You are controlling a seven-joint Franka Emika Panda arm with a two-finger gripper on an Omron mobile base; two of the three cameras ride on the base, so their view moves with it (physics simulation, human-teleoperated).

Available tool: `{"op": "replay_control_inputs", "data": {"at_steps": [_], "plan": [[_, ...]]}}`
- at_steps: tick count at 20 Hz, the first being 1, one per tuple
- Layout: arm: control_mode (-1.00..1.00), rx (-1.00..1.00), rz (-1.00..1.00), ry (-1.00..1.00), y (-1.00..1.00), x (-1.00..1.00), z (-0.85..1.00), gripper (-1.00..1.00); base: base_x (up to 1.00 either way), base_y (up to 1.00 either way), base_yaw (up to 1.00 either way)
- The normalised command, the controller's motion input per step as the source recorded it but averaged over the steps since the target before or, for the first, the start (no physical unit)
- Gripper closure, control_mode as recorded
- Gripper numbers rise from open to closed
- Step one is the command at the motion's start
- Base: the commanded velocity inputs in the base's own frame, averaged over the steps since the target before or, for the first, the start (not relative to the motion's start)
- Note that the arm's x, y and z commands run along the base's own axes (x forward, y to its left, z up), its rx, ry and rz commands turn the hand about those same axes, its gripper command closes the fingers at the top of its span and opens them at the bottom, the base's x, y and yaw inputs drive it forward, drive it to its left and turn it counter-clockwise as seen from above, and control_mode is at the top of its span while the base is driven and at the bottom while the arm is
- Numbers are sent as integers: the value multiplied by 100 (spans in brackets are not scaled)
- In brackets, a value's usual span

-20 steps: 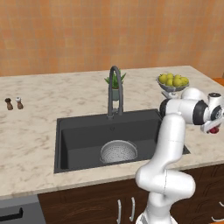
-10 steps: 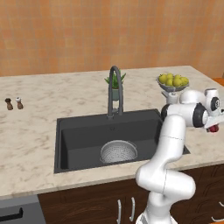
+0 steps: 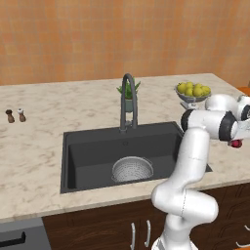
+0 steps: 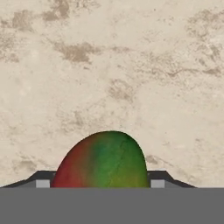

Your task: Put the colander in the sink, put the mango in the colander, and turn on the sink faucet and pour water over the colander.

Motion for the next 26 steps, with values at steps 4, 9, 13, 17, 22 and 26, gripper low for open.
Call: {"op": "replay_control_inputs", "data": {"at_steps": [4, 9, 13, 17, 22, 26], "plan": [[-100, -8, -4, -36, 100, -89, -5, 100, 0, 0, 0], [-100, -1, -2, -17, 100, -10, 28, 100, 0, 0, 0], [-100, 0, 0, -2, 100, 9, 45, 100, 0, 0, 0], [-100, 2, 0, 0, 99, 10, 35, 100, 0, 0, 0], [-100, 3, 0, 0, 100, 5, 9, 100, 0, 0, 0], [-100, 7, 0, 4, 94, 2, 0, 100, 0, 0, 0]]}}
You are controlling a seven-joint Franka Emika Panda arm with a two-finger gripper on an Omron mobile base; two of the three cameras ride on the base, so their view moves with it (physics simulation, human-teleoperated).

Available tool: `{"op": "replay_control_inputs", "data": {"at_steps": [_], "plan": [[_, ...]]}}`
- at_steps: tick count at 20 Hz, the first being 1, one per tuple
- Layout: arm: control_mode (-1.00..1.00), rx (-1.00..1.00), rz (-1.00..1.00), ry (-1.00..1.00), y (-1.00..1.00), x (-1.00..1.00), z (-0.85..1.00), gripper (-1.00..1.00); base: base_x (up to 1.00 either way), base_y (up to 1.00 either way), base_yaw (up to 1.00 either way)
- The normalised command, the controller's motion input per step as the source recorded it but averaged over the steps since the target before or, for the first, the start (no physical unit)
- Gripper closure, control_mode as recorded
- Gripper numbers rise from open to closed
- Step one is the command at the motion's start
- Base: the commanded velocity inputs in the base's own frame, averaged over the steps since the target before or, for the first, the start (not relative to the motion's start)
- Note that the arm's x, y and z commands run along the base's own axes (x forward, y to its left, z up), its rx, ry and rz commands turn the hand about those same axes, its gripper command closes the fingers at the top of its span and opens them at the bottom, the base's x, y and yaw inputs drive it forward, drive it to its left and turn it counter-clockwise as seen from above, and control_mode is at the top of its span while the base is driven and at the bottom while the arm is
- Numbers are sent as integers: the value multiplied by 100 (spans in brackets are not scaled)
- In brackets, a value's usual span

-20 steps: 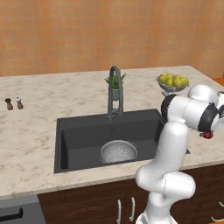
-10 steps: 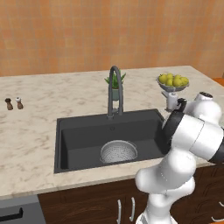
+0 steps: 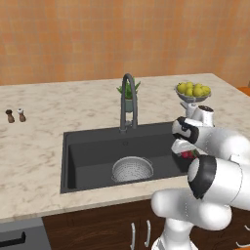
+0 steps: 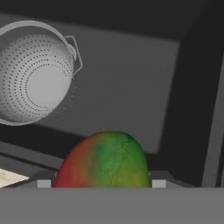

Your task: Put the colander in the sink, put the mango in the colander, and turn on the sink faucet and pour water over the colander.

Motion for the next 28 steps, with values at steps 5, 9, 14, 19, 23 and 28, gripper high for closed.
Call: {"op": "replay_control_inputs", "data": {"at_steps": [5, 9, 14, 19, 23, 28], "plan": [[-100, 12, 0, 8, 74, 11, -2, 100, 0, 0, 0], [-100, 16, 0, 10, 65, 26, -11, 100, 0, 0, 0], [-100, 12, 0, 10, 70, 18, -32, 100, 0, 0, 0], [-100, 8, 0, 4, 67, 4, -40, 100, 0, 0, 0], [-100, 8, 0, 4, 48, 9, -43, 100, 0, 0, 0], [-100, 4, -1, 0, 34, 8, -41, 100, 0, 0, 0]]}}
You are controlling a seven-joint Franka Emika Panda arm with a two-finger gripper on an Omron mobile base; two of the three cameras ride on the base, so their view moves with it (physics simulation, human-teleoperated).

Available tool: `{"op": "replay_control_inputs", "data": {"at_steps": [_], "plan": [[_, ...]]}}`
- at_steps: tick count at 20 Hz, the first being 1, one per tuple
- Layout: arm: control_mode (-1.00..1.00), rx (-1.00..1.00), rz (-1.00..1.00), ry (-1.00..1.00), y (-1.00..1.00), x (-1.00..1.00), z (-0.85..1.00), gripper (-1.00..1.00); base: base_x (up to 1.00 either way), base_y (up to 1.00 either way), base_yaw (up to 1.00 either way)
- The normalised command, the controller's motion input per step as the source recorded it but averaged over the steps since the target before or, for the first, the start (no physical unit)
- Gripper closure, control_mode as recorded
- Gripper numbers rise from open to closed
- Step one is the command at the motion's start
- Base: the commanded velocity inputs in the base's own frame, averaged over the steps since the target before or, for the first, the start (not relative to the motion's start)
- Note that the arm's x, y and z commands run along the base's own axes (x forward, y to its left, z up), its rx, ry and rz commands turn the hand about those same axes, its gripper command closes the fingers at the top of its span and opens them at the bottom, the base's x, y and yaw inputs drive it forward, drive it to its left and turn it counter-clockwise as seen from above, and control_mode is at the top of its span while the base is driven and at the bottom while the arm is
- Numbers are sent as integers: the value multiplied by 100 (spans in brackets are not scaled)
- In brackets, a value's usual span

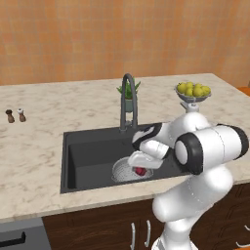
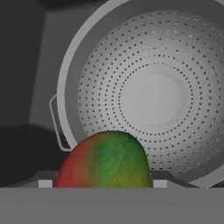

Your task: Put the colander in the sink, put the mango in the colander, and turn on the sink faucet and pour water over the colander.

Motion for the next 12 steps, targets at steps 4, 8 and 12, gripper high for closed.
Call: {"op": "replay_control_inputs", "data": {"at_steps": [4, 8, 12], "plan": [[-100, 2, -2, 0, 18, 10, -36, 100, 0, 0, 0], [-100, 0, -3, 0, 16, 12, -32, 100, 0, 0, 0], [-100, 0, -3, 0, 19, 36, -23, 100, 0, 0, 0]]}}
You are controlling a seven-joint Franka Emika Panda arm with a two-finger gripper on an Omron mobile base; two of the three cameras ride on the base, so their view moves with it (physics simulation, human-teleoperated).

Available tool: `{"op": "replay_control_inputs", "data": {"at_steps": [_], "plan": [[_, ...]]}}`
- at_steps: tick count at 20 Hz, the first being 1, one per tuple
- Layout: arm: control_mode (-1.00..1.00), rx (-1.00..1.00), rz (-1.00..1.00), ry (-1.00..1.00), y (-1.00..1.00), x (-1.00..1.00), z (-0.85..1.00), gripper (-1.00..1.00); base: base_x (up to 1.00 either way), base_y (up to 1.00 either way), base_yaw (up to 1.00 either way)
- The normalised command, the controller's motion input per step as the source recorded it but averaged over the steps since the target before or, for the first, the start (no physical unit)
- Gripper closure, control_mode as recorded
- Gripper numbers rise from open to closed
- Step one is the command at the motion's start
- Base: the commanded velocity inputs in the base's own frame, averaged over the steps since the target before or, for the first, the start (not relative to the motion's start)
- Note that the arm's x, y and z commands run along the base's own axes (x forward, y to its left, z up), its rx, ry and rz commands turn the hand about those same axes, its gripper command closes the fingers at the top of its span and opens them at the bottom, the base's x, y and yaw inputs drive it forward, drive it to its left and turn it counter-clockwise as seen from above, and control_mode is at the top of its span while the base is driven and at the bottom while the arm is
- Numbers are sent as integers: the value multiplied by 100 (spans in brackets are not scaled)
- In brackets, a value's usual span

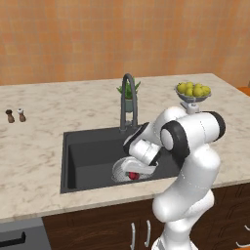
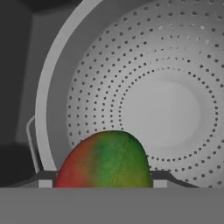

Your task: Put the colander in the sink, put the mango in the colander, and turn on the sink faucet and pour water over the colander.

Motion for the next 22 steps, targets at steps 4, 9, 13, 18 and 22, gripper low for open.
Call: {"op": "replay_control_inputs", "data": {"at_steps": [4, 9, 13, 18, 22], "plan": [[-100, 0, -4, 0, 17, 35, -23, -100, 0, 0, 0], [-100, 0, -4, 0, 6, 14, -19, -100, 0, 0, 0], [-100, 0, -2, 0, 0, 0, -1, -100, 0, 0, 0], [-100, 0, 0, -4, -17, 2, 33, -100, 0, 0, 0], [-100, 0, 0, -11, -51, 0, 89, -100, 0, 0, 0]]}}
